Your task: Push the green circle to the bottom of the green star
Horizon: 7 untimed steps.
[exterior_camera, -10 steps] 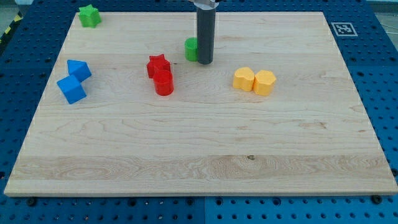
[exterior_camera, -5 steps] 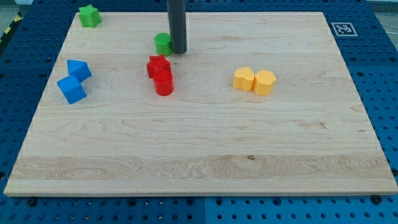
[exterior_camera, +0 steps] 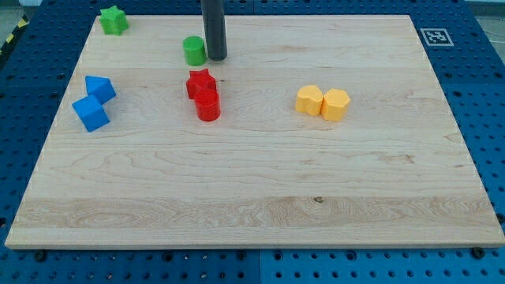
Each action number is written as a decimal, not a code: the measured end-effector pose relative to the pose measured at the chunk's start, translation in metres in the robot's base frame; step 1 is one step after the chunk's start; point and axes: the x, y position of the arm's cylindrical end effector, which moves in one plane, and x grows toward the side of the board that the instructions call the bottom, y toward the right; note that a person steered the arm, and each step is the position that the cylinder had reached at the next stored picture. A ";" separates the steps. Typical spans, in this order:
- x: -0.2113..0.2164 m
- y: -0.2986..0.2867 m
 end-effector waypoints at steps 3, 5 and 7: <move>-0.002 -0.083; 0.004 -0.110; 0.006 -0.143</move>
